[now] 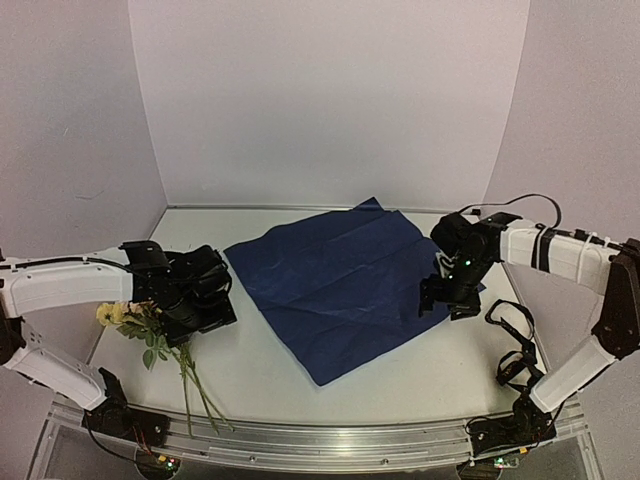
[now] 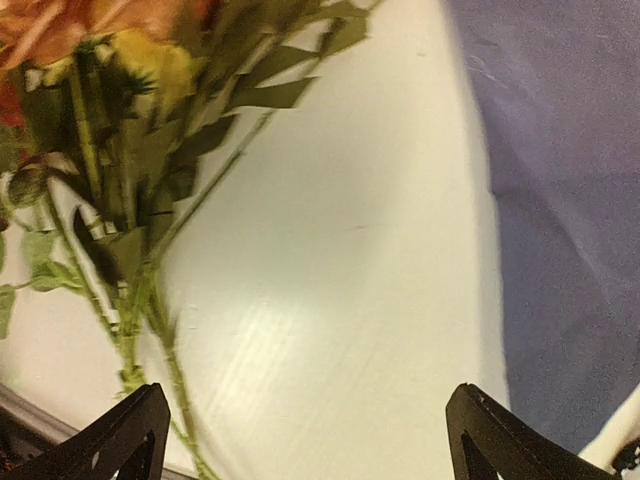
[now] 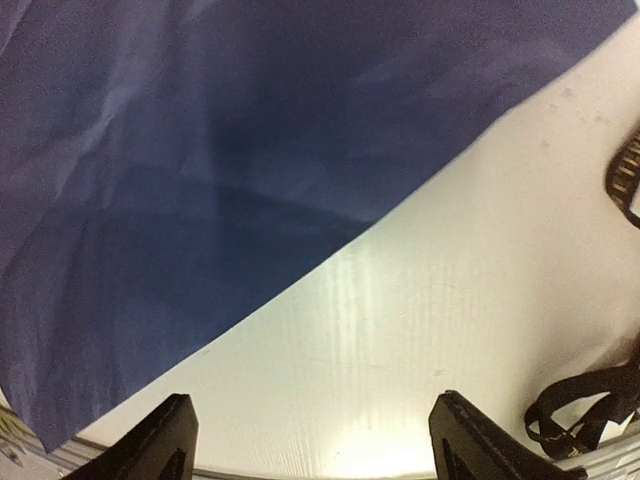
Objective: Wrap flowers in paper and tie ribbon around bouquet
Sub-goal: Adjust the flattened wrapping paper at the center of the board, then pick up the fake flower from the corner of the board.
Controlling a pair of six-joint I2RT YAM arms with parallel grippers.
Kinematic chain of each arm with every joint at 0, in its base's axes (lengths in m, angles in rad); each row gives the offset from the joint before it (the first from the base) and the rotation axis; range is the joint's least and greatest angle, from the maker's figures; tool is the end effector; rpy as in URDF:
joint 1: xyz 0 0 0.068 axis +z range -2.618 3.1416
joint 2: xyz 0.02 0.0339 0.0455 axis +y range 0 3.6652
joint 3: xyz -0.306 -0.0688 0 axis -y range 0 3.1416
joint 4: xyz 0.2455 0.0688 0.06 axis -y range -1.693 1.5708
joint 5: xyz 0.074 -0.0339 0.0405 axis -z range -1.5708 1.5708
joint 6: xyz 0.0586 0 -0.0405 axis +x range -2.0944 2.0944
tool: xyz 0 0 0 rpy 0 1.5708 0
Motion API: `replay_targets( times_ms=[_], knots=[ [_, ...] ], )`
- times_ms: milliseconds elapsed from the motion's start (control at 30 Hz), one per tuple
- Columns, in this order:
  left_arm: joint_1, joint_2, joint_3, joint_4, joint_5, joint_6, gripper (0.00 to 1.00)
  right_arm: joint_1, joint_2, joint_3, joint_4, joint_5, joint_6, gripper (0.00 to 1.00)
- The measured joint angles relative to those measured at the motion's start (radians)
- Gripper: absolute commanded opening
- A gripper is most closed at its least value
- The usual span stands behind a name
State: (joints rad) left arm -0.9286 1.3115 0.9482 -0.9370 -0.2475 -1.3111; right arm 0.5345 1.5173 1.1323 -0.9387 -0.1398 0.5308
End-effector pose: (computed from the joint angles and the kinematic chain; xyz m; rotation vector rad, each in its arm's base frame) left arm 0.1476 -0.1734 0.2521 -0.5780 2.7363 -0.1909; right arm 0.2419 0.1527 0.2545 -0.0314 2.9773 0.3673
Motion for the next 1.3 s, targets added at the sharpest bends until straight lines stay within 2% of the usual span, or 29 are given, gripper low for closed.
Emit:
replay_targets(
  times_ms=[133,333,533,633,767,867,933,1033,1167,1233,1300],
  knots=[
    [0.007,-0.026,-0.063,-0.087,-0.025,-0.075,1.0,0.118,0.07,0.044,0.054,-0.042,0.031,0.74],
    [0.032,-0.087,-0.202,-0.07,-0.01,-0.127,1.0,0.262,0.134,0.043,0.197,-0.062,0.132,0.86],
    [0.095,-0.119,-0.33,0.065,0.02,-0.08,0.99,0.324,0.071,-0.149,0.387,-0.034,0.255,0.91],
    [0.105,-0.111,-0.367,0.169,0.032,-0.048,0.95,0.33,0.034,-0.264,0.501,-0.003,0.332,0.93],
    [0.123,-0.068,-0.417,0.285,0.037,-0.014,0.76,0.361,0.018,-0.389,0.682,0.053,0.409,0.97],
    [0.13,-0.036,-0.426,0.345,0.012,0.016,0.53,0.395,0.019,-0.437,0.808,0.102,0.446,0.98],
    [0.132,-0.014,-0.424,0.378,-0.012,0.027,0.34,0.414,0.025,-0.461,0.912,0.143,0.468,0.98],
    [0.133,0.009,-0.426,0.425,-0.039,0.04,0.15,0.438,0.042,-0.494,1.049,0.21,0.493,0.98],
    [0.139,0.015,-0.439,0.491,-0.056,0.048,0.01,0.453,0.082,-0.516,1.164,0.281,0.533,0.94],
    [0.139,0.003,-0.451,0.513,-0.055,0.055,0.0,0.456,0.102,-0.517,1.207,0.305,0.555,0.89],
    [0.14,-0.01,-0.461,0.524,-0.052,0.057,0.0,0.459,0.122,-0.517,1.242,0.327,0.578,0.8]
  ],
)
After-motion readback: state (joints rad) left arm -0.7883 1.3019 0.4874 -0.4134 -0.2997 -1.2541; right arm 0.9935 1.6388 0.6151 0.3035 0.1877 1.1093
